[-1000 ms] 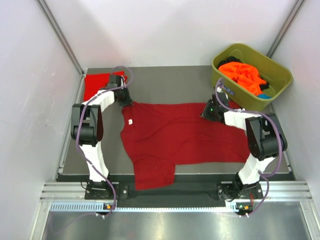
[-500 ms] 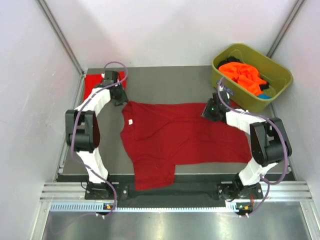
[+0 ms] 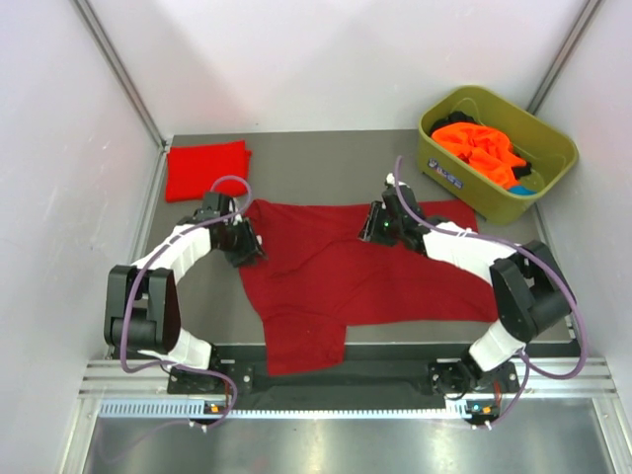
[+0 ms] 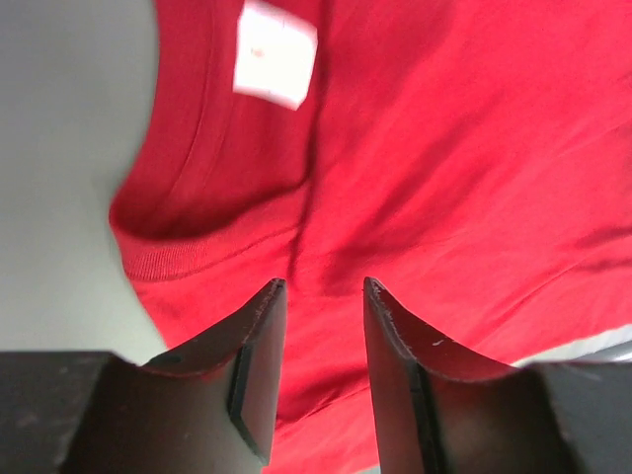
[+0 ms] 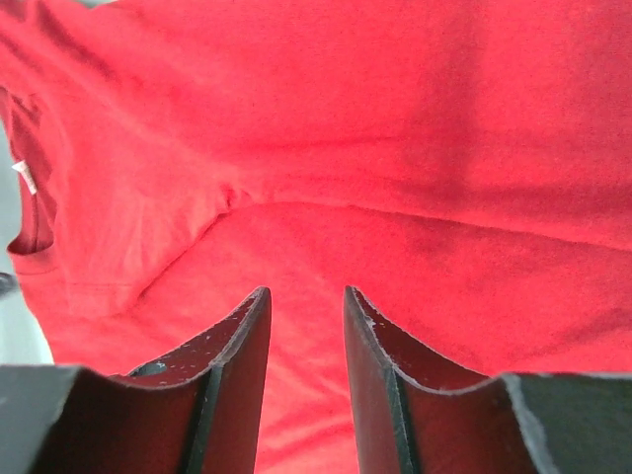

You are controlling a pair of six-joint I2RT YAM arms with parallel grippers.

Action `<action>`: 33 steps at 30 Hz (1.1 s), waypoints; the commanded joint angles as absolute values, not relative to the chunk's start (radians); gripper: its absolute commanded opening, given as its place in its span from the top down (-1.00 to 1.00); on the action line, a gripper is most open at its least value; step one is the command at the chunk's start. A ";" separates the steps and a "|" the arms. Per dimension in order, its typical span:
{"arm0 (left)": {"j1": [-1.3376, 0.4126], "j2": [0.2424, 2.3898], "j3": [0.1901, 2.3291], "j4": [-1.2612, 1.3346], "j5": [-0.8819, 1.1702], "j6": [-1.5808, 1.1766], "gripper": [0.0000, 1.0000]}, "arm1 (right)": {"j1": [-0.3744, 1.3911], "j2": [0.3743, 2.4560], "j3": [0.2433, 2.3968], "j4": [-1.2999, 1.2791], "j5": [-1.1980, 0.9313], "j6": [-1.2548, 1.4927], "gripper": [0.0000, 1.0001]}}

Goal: Fold and stack the t-shirts
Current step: Fold the tshirt

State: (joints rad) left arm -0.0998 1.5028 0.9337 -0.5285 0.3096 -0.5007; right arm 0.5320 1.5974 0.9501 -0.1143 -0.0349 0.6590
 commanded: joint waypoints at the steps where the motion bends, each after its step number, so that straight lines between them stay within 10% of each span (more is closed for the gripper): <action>1: -0.103 1.468 0.869 -0.451 0.372 -0.537 0.13 | 0.561 1.536 0.985 -0.107 -0.026 0.672 0.28; 28: -0.215 1.520 0.799 -0.339 0.207 -0.670 0.15 | 0.641 1.536 1.017 -0.098 -0.006 0.676 0.25; 33: -0.219 1.505 0.804 -0.339 0.193 -0.695 0.47 | 0.658 1.519 1.019 -0.098 -0.006 0.661 0.22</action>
